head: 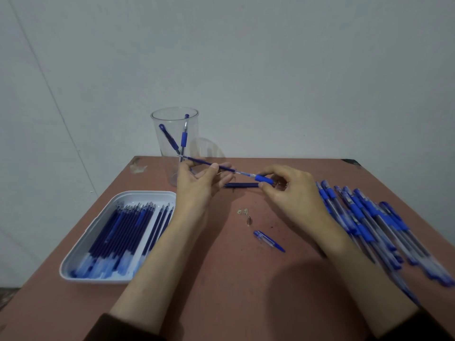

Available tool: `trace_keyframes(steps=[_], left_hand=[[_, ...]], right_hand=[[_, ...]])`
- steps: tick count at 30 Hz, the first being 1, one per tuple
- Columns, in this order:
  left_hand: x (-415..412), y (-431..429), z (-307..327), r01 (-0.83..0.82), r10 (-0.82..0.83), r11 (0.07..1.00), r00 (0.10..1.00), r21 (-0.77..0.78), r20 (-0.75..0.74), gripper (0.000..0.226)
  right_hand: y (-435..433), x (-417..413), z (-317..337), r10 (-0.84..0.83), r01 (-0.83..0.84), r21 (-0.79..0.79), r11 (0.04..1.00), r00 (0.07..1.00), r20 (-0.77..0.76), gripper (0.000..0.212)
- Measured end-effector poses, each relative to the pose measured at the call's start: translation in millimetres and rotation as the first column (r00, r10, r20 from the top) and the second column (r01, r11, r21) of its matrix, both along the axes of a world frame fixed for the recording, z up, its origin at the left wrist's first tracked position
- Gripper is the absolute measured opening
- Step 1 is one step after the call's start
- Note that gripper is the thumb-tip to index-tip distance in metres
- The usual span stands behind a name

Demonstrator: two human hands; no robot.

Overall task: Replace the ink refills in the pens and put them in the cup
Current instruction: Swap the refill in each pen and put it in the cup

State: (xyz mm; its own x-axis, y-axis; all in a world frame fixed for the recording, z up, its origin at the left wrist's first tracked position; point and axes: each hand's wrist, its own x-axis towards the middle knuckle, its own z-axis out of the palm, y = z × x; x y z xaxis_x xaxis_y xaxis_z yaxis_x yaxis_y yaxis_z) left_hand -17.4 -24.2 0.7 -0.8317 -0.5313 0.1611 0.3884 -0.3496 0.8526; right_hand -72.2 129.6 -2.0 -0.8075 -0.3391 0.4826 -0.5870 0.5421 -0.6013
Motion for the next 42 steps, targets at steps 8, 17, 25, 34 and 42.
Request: trace_keyframes(steps=[8, 17, 25, 34, 42], left_hand=[[0.2, 9.2, -4.7, 0.109, -0.095, 0.984, 0.99, -0.142, 0.1, 0.01], [7.8, 3.1, -1.5, 0.337, -0.21, 0.807, 0.931, -0.485, 0.298, 0.021], [9.1, -1.9, -11.9, 0.505, -0.063, 0.272, 0.859, -0.819, 0.509, 0.021], [5.7, -4.5, -7.0, 0.174, -0.097, 0.924, 0.968, -0.339, 0.232, 0.011], [5.2, -7.7, -3.3, 0.19, -0.185, 0.982, 0.969, -0.016, 0.164, 0.012]], right_hand=[[-3.4, 0.9, -2.4, 0.039, -0.039, -0.006, 0.999, 0.999, 0.0, 0.015], [-1.9, -0.7, 5.6, 0.217, -0.086, -0.429, 0.899, 0.939, 0.266, 0.016], [3.0, 0.2, 14.2, 0.347, -0.017, -0.626, 0.78, 0.844, 0.409, 0.017], [-2.2, 0.4, 3.5, 0.155, -0.09, -0.302, 0.949, 0.968, 0.198, 0.02], [-2.7, 5.6, 4.1, 0.129, -0.114, -0.125, 0.986, 0.985, 0.115, 0.021]])
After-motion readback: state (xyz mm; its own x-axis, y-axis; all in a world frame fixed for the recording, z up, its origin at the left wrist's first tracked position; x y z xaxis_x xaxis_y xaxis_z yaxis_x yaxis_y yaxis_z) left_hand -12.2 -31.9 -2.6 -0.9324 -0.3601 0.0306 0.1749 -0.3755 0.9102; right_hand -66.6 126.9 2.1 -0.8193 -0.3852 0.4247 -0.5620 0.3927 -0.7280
